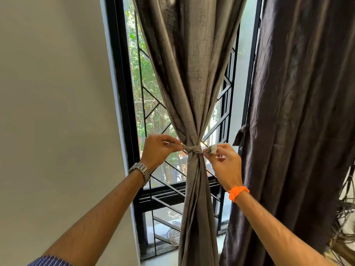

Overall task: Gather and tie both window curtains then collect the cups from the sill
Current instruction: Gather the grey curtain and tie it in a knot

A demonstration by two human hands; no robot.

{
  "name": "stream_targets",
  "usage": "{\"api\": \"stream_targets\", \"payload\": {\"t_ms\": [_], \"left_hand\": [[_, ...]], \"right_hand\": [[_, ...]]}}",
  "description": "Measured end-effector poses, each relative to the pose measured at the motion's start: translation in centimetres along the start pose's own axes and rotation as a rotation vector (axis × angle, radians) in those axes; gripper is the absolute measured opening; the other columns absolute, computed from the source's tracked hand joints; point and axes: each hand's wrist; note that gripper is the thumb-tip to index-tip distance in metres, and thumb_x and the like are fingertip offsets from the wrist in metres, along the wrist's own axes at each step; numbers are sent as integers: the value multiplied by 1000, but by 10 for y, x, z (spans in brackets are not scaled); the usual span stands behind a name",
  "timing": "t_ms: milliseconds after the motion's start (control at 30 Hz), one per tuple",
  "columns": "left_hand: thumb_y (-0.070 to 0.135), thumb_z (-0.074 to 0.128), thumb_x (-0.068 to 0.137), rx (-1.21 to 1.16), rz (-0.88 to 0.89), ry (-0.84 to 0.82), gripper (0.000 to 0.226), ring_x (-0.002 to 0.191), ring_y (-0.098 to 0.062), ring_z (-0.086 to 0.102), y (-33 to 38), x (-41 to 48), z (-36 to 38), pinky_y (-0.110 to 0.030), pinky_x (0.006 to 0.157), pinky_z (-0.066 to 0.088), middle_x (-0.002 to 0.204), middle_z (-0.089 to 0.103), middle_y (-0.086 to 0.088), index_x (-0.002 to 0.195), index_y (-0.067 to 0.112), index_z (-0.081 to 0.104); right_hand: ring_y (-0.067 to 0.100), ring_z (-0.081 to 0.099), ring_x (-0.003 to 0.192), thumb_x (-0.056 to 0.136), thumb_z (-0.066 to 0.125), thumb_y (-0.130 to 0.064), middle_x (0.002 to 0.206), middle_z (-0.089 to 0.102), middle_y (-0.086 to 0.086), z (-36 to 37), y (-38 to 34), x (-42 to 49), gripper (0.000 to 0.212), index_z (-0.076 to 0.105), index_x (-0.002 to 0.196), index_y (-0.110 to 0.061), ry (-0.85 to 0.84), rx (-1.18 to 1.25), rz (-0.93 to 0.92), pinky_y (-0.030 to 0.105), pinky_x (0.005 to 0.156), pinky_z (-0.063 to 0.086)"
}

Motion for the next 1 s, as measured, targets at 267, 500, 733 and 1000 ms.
{"api": "stream_targets", "payload": {"t_ms": [267,500,733,1000], "left_hand": [[29,80,76,-36,-2,166,25,84,-9,70,21,23,-5,-33,79,60,89,71,1,82,9,67],[29,77,81,-219,158,448,71,116,5,48,75,90,-21,-13,98,41,137,42,0,135,13,34],[39,79,76,-150,121,614,106,143,-21,29,126,166,-31,-32,116,27,156,27,-8,152,14,10],[19,78,79,46,-10,656,102,125,-27,52,131,210,-50,-38,103,43,147,43,-10,152,16,6]], "right_hand": [[15,58,110,74,64,9,114,55,0,6,-16,33,31,63,89,-18,-223,102,-2,26,87,52],[19,60,107,78,76,-19,129,48,0,15,-52,106,58,36,120,-23,-52,251,33,32,86,53],[16,52,112,72,79,-35,120,52,1,30,-108,187,59,50,118,-13,139,-3,-281,31,100,45],[3,54,92,58,89,-26,107,51,-9,64,-140,240,82,41,122,-11,61,59,-228,4,77,45]]}}
Point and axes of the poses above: each hand's wrist, its own x-axis towards the middle knuckle, its own z-axis out of the palm, y = z × x
